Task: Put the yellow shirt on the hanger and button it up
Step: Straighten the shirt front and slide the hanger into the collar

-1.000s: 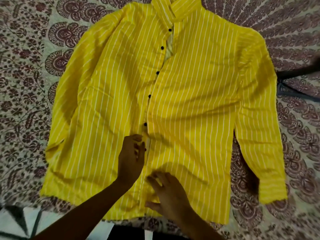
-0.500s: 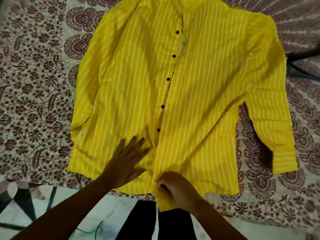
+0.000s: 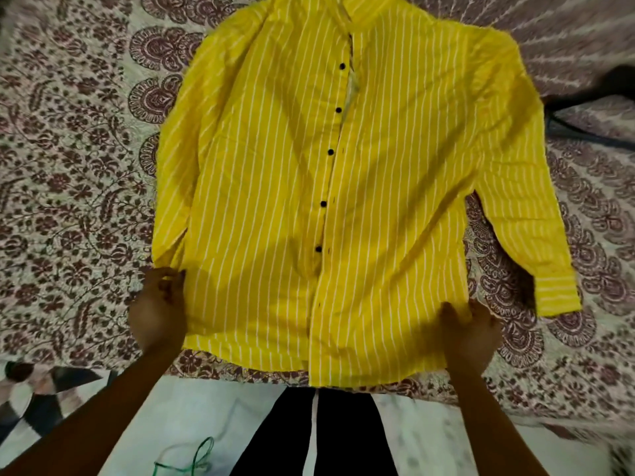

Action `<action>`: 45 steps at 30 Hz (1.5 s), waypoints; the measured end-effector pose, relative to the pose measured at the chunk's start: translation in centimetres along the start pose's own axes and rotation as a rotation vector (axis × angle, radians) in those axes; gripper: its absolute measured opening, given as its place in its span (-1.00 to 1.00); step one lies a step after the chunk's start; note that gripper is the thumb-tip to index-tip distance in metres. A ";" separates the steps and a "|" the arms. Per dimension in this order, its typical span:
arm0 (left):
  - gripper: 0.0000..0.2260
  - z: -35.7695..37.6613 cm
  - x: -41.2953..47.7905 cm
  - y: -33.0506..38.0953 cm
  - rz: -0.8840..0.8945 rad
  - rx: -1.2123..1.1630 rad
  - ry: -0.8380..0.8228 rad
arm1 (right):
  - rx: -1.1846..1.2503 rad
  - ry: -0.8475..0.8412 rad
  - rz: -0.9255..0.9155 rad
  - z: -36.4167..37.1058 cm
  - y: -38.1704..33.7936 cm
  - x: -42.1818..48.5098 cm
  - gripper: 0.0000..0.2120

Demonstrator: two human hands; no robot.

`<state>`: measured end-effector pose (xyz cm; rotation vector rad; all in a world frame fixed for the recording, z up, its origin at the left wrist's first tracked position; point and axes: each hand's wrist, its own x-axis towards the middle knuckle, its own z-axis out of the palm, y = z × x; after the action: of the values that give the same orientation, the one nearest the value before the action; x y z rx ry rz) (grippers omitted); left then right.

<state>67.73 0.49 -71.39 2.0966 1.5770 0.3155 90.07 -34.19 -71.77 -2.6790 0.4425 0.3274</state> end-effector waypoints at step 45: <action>-0.46 6.3 -11.4 6.6 0.984 0.041 -0.663 | 0.253 -0.208 -0.670 1.2 -2.3 -4.1 -0.76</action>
<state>72.68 -13.23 -72.08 2.4916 0.1260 -0.1079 86.90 -30.63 -70.88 -2.3407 -0.4449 0.3121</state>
